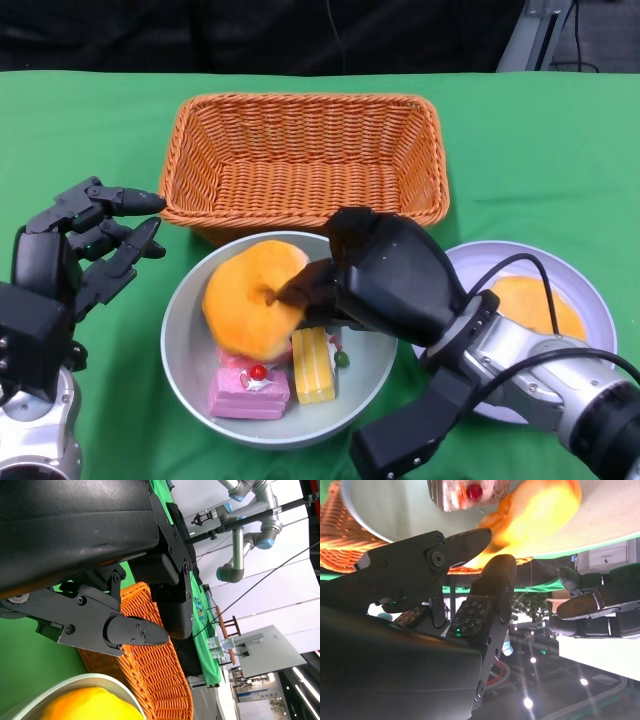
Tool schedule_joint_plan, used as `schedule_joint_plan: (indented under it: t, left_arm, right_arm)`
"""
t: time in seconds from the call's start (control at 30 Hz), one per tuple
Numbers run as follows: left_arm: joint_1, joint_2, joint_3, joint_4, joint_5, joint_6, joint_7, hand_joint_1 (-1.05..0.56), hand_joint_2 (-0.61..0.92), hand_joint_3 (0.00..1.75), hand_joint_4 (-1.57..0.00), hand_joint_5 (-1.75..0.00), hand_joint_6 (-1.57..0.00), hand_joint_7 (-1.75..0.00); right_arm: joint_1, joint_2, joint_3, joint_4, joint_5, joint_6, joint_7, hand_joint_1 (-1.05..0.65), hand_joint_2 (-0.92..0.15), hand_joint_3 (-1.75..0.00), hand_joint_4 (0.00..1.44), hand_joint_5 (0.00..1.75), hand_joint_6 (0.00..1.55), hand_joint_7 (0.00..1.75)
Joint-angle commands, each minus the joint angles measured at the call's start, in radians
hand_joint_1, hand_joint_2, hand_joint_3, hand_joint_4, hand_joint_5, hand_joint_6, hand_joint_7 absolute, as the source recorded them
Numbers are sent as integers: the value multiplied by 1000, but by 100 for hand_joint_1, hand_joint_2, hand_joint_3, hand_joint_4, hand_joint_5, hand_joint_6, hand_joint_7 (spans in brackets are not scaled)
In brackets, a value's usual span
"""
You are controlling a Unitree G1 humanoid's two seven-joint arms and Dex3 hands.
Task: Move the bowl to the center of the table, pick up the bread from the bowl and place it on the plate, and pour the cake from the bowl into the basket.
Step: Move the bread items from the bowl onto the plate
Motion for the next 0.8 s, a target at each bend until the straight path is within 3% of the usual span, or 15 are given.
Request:
schedule_joint_plan:
  t: [0.03,0.2,0.37,0.6,0.7,0.77,0.8]
  left_arm:
    - [-7,20,6,13,-3,-6,-3,-24,92,27,-84,-121,-85,-82]
    - [-9,21,7,13,-3,-3,-2,-24,92,26,-86,-121,-86,-82]
    - [-10,25,4,19,6,-5,4,-24,92,26,-86,-121,-85,-83]
    - [-9,25,5,22,10,-10,5,-24,92,26,-86,-121,-85,-83]
    - [-9,23,7,22,5,-12,-1,-24,92,27,-85,-121,-85,-84]
    - [-9,21,7,20,3,-9,-2,-24,92,26,-85,-121,-85,-84]
    - [-8,21,7,20,4,-9,-1,-24,92,26,-86,-121,-85,-84]
  right_arm:
    - [22,-33,-27,-44,7,-1,4,-29,-86,0,77,129,94,56]
    - [53,-60,-48,-102,13,1,38,-30,-85,0,79,124,91,62]
    - [84,-83,-78,-157,25,-11,62,-28,-83,0,75,137,77,94]
    - [103,-95,-90,-184,15,-1,101,-28,-84,-1,74,136,74,100]
    - [104,-97,-89,-187,12,0,122,-28,-82,0,78,119,80,77]
    - [103,-101,-84,-192,5,3,148,-29,-84,0,82,87,91,28]
    - [102,-102,-82,-193,1,5,155,-30,-84,0,86,69,93,15]
